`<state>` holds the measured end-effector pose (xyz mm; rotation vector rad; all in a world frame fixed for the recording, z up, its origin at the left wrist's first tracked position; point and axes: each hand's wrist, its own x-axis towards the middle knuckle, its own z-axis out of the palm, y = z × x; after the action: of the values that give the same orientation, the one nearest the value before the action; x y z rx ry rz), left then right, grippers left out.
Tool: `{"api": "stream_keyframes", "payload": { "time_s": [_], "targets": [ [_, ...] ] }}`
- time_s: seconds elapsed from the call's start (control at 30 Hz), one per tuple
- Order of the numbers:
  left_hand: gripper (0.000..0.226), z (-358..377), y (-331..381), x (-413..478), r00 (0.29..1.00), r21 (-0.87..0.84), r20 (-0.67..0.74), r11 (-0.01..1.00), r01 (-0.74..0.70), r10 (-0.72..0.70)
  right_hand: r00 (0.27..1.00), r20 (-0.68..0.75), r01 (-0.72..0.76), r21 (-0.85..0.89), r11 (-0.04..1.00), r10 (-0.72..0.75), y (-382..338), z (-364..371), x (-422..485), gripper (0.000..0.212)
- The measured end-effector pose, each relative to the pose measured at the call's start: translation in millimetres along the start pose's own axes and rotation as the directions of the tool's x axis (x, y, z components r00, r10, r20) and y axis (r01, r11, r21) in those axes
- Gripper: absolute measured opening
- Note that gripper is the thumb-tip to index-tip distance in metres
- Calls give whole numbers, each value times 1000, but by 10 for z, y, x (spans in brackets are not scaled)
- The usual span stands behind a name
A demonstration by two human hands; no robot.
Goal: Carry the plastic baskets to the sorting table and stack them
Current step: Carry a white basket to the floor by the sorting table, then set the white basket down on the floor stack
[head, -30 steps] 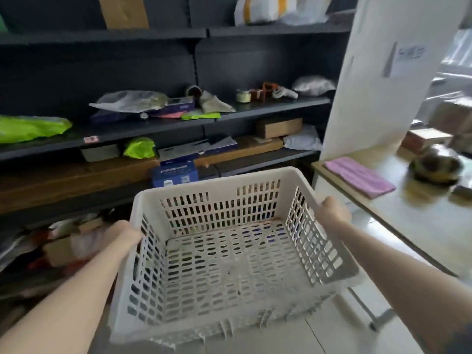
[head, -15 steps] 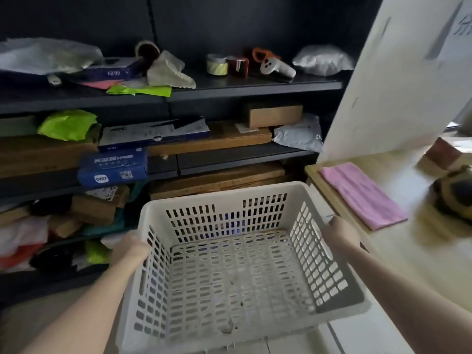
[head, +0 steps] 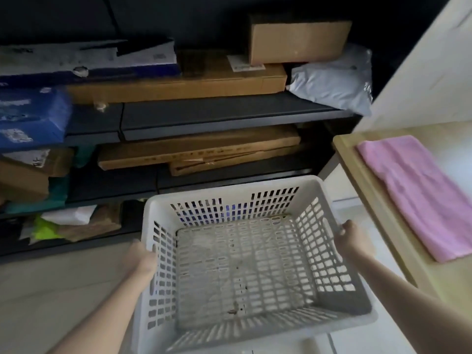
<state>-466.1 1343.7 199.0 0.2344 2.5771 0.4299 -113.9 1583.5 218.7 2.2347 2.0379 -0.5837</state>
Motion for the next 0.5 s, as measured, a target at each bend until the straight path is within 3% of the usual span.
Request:
{"api": "stream_keyframes", "payload": {
  "time_s": [0.13, 0.27, 0.5],
  "targets": [
    [17, 660, 127, 406, 1000, 96, 0, 995, -31, 31, 1000, 2, -29, -13, 999, 29, 119, 567, 539, 7],
    [19, 1300, 254, 738, 1000, 208, -11, 978, -25, 28, 999, -11, -45, -28, 999, 44, 261, 1115, 1054, 14],
    [27, 2427, 314, 1253, 998, 204, -61, 979, -11, 24, 998, 19, -65, 19, 998, 64, 528, 2120, 1876, 12]
  ]
}}
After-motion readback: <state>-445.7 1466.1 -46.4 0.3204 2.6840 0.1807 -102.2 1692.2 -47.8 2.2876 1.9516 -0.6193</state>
